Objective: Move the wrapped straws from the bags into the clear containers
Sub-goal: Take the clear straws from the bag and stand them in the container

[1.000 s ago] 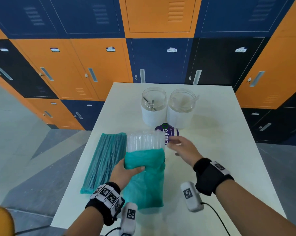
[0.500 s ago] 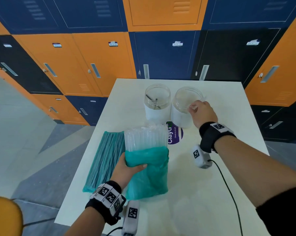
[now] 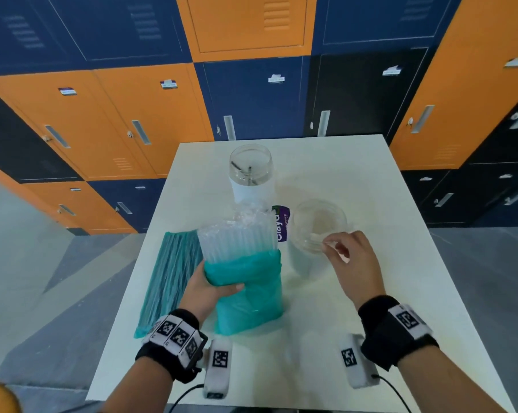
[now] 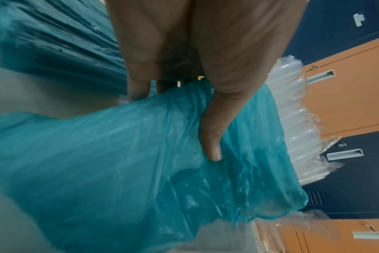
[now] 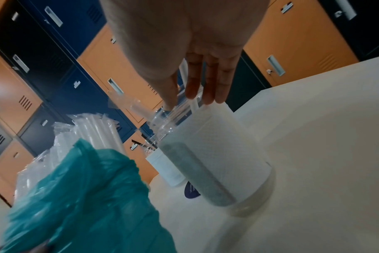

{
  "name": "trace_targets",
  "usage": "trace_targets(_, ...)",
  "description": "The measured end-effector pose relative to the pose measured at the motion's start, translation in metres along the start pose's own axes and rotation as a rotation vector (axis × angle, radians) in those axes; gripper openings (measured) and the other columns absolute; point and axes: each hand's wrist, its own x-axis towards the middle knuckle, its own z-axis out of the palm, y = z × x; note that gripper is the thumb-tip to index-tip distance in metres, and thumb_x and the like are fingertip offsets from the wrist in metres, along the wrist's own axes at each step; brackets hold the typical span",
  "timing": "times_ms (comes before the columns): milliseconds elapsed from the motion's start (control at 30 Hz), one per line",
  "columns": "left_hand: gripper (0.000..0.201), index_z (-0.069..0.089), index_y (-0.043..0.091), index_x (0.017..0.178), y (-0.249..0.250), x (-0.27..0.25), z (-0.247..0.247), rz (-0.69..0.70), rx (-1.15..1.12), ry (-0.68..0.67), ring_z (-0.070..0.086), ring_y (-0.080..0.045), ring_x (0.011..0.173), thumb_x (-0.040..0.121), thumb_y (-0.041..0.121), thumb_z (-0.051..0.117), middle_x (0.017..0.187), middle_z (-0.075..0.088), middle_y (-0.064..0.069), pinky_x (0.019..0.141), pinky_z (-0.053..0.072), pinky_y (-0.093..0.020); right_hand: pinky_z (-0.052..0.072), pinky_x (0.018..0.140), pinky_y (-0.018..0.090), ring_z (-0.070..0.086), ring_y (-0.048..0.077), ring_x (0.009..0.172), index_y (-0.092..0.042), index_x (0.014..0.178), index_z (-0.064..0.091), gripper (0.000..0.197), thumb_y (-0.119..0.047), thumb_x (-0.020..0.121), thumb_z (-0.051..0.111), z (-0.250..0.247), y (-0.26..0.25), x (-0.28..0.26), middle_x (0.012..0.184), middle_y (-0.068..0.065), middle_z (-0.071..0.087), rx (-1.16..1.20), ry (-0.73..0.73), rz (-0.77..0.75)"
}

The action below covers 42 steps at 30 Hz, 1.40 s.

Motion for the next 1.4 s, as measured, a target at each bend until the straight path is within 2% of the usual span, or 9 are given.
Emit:
trace_targets(133, 0.064, 0.060, 0.009, 0.115, -0.007, -0.003, -0.001, 0.003, 0.040, 0.006, 0.068, -0.032, 0.103, 0.060, -0.016, 0.082, 0.107, 0.073, -0.014, 0.090, 0.055, -0.045, 0.049, 0.075, 0.026, 0.056, 0.011, 0.080, -0.028, 0.097, 0.057, 0.027, -0.014, 0.083, 0.074, -0.007, -0.005, -0.026, 0.088, -0.004, 0.054, 0.130, 0.091, 0.078)
trace_targets(267, 0.062, 0.061, 0.004, 0.116, -0.013, -0.004, -0.002, 0.006, 0.056, 0.015, 0.068, -0.033, 0.104, 0.061, -0.014, 0.082, 0.106, 0.073, -0.015, 0.090, 0.055, -0.044, 0.052, 0.072, 0.041, 0.058, 0.020, 0.079, -0.026, 0.092, 0.036, 0.049, -0.018, 0.076, 0.082, -0.010, -0.015, -0.030, 0.087, 0.000, 0.054, 0.287, 0.185, 0.239)
trace_targets(433, 0.055, 0.062, 0.004, 0.115, -0.015, -0.007, -0.002, 0.020, 0.045, 0.029, 0.068, -0.030, 0.102, 0.066, -0.015, 0.078, 0.106, 0.073, -0.014, 0.087, 0.055, -0.040, 0.039, 0.093, 0.023, 0.042, 0.014, 0.107, -0.025, 0.141, 0.035, 0.099, -0.039, 0.060, 0.090, -0.007, -0.017, -0.010, 0.118, -0.003, 0.033, 0.197, 0.085, 0.354)
trace_targets(600, 0.052, 0.061, 0.007, 0.113, -0.010, -0.014, 0.001, 0.043, 0.009, 0.022, 0.069, -0.026, 0.095, 0.069, -0.016, 0.075, 0.103, 0.073, -0.011, 0.076, 0.057, -0.030, 0.024, 0.091, 0.030, 0.032, 0.021, 0.111, -0.033, 0.116, 0.062, 0.063, -0.060, 0.062, 0.080, 0.007, -0.029, -0.001, 0.124, -0.003, 0.038, -0.312, 0.100, 0.086)
trace_targets(800, 0.057, 0.060, 0.005, 0.117, -0.012, -0.015, 0.000, 0.039, -0.005, 0.015, 0.069, -0.028, 0.097, 0.067, -0.018, 0.076, 0.105, 0.073, -0.014, 0.078, 0.058, -0.034, 0.031, 0.090, 0.035, 0.044, 0.025, 0.104, -0.031, 0.114, 0.069, 0.029, -0.045, 0.091, 0.060, 0.019, -0.038, 0.016, 0.106, -0.001, 0.056, -0.420, -0.108, -0.146)
trace_targets(1067, 0.062, 0.061, 0.008, 0.116, -0.014, -0.011, -0.001, 0.037, -0.020, 0.016, 0.069, -0.030, 0.099, 0.061, -0.010, 0.084, 0.102, 0.074, -0.011, 0.088, 0.055, -0.046, 0.042, 0.082, 0.027, 0.059, 0.020, 0.094, -0.008, 0.083, 0.052, 0.030, -0.034, 0.099, 0.051, -0.017, -0.058, 0.071, 0.098, 0.006, 0.064, 0.044, 0.029, 0.071)
trace_targets(1167, 0.061, 0.061, 0.010, 0.115, -0.014, -0.013, -0.001, 0.039, -0.021, 0.017, 0.070, -0.028, 0.097, 0.062, -0.009, 0.084, 0.101, 0.075, -0.009, 0.084, 0.055, -0.041, 0.047, 0.086, 0.034, 0.061, 0.025, 0.095, -0.001, 0.082, 0.052, 0.034, -0.033, 0.094, 0.059, -0.014, -0.052, 0.082, 0.101, 0.010, 0.068, -0.001, -0.104, 0.192)
trace_targets(1267, 0.060, 0.061, 0.009, 0.115, -0.015, -0.014, 0.001, 0.039, -0.030, -0.002, 0.069, -0.030, 0.098, 0.063, -0.013, 0.081, 0.101, 0.075, -0.011, 0.082, 0.055, -0.039, 0.047, 0.087, 0.032, 0.061, 0.026, 0.096, -0.015, 0.078, 0.049, 0.024, -0.026, 0.088, 0.068, -0.003, -0.043, 0.080, 0.101, 0.007, 0.064, -0.044, -0.217, 0.264)
trace_targets(1400, 0.065, 0.061, 0.010, 0.114, -0.014, -0.015, 0.004, 0.038, -0.036, -0.006, 0.070, -0.027, 0.096, 0.057, -0.010, 0.083, 0.100, 0.075, -0.011, 0.077, 0.057, -0.033, 0.046, 0.087, 0.032, 0.052, 0.021, 0.088, -0.009, 0.108, 0.057, 0.027, -0.019, 0.085, 0.069, 0.005, -0.039, 0.074, 0.108, 0.005, 0.049, -0.126, -0.152, 0.216)
